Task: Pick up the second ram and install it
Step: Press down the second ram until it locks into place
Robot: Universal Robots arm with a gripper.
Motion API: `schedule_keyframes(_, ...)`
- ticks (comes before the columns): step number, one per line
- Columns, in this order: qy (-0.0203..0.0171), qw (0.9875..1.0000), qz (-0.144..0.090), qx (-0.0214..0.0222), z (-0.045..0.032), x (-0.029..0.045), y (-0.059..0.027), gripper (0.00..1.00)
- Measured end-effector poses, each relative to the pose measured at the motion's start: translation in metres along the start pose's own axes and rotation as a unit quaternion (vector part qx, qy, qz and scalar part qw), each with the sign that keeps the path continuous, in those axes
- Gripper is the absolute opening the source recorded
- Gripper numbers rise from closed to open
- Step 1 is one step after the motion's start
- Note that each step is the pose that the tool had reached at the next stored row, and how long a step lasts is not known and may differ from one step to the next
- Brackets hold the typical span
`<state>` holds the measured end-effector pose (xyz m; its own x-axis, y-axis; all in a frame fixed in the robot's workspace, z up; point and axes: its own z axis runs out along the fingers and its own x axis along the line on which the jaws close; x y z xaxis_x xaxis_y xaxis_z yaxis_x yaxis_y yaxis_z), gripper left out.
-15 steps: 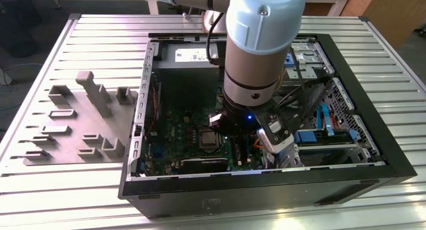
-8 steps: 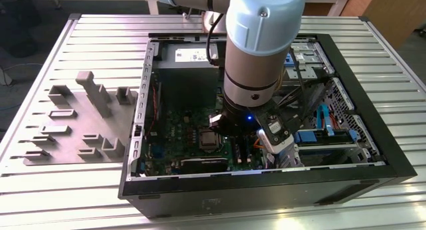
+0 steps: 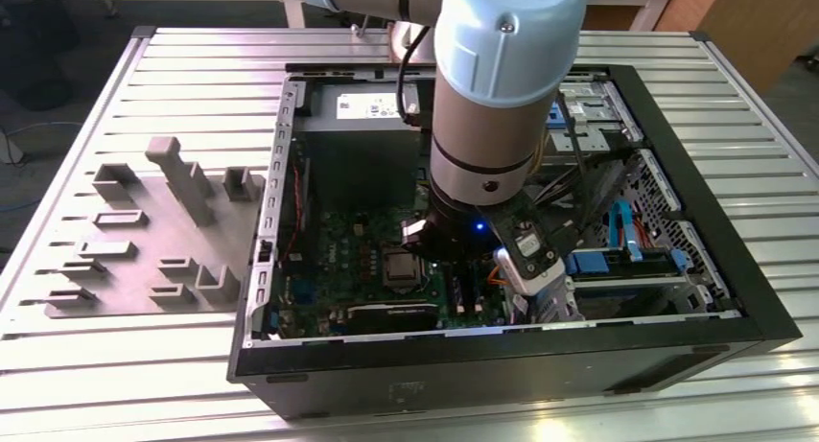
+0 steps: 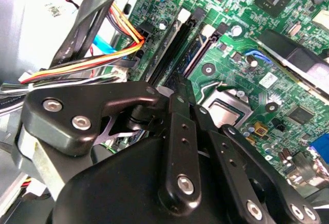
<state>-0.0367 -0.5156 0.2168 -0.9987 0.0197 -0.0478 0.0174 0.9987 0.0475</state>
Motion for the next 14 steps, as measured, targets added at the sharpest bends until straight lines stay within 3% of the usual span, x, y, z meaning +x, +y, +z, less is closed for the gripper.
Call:
schedule_keyframes(5,-0.0002,1.0000,0.000,-0.0007,-0.0013,-0.0001,0.0002,0.11)
schedule_keyframes(11,0.0000,1.0000,0.000,-0.0001,-0.0165,-0.0008,0.0008,0.11)
schedule_keyframes(14,-0.0001,1.0000,0.000,-0.0002,-0.0196,-0.0009,0.0010,0.11)
